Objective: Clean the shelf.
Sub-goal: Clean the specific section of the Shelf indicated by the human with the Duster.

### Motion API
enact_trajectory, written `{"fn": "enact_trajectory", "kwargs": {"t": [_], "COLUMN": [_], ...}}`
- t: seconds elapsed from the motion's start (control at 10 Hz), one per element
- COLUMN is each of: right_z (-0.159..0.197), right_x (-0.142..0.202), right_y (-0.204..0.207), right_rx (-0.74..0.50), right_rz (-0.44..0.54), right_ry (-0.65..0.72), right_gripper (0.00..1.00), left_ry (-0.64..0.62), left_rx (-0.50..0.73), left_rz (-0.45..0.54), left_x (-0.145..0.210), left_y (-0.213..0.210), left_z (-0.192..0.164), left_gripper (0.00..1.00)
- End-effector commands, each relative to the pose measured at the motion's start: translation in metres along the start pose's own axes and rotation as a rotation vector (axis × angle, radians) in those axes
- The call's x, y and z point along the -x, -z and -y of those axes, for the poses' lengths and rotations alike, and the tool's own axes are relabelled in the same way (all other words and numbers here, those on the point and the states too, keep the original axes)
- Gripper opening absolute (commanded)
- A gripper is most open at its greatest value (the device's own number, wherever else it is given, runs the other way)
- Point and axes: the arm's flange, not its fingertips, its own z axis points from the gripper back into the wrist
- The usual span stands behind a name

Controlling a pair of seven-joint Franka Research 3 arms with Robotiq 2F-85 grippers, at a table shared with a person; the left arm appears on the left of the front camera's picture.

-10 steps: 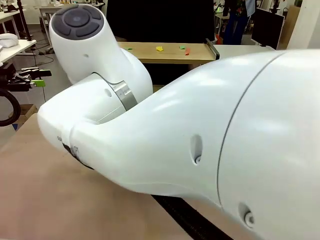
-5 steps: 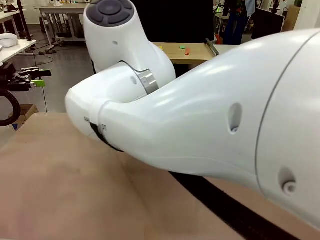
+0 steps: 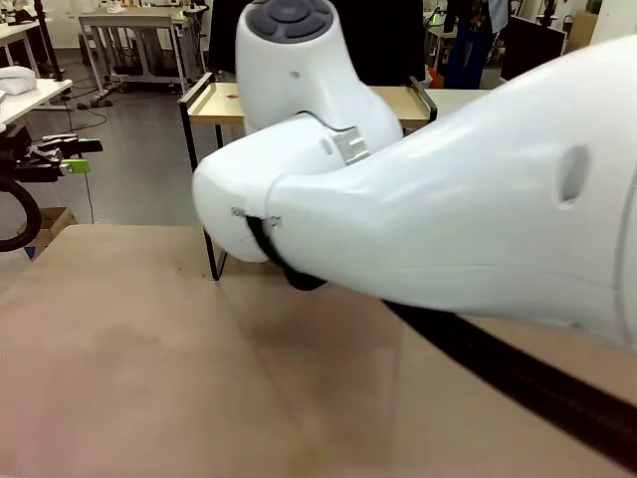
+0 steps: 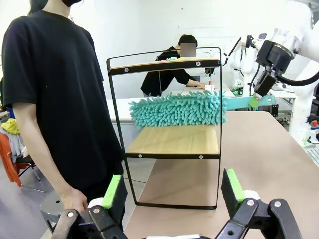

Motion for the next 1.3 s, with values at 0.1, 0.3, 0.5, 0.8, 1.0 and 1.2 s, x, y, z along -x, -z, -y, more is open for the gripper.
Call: {"fn": "enact_trajectory", "kwargs": {"t": [0.1, 0.3, 0.5, 0.8, 1.0, 1.2], "right_z": [0.042, 0.066, 0.085, 0.113, 0.123, 0.119], "right_x": [-0.011, -0.023, -0.03, -0.037, -0.037, -0.033], "right_y": [-0.011, -0.013, -0.009, -0.01, -0.019, -0.032], "right_rx": [0.034, 0.078, 0.129, 0.23, 0.31, 0.278], "right_rz": [-0.027, -0.011, -0.013, 0.014, 0.074, 0.123], "right_ry": [0.015, 0.062, 0.097, 0.139, 0.153, 0.15], "right_gripper": [0.13, 0.13, 0.13, 0.13, 0.13, 0.13], "left_ry": [0.017, 0.017, 0.017, 0.017, 0.017, 0.017], "left_rx": [0.001, 0.001, 0.001, 0.001, 0.001, 0.001], "left_rz": [-0.003, -0.003, -0.003, -0.003, -0.003, -0.003], "left_x": [-0.002, -0.002, -0.002, -0.002, -0.002, -0.002], "left_y": [0.0, 0.0, 0.0, 0.0, 0.0, 0.0], "left_z": [0.0, 0.0, 0.0, 0.0, 0.0, 0.0], "left_gripper": [1.0, 1.0, 1.0, 1.0, 1.0, 1.0]}}
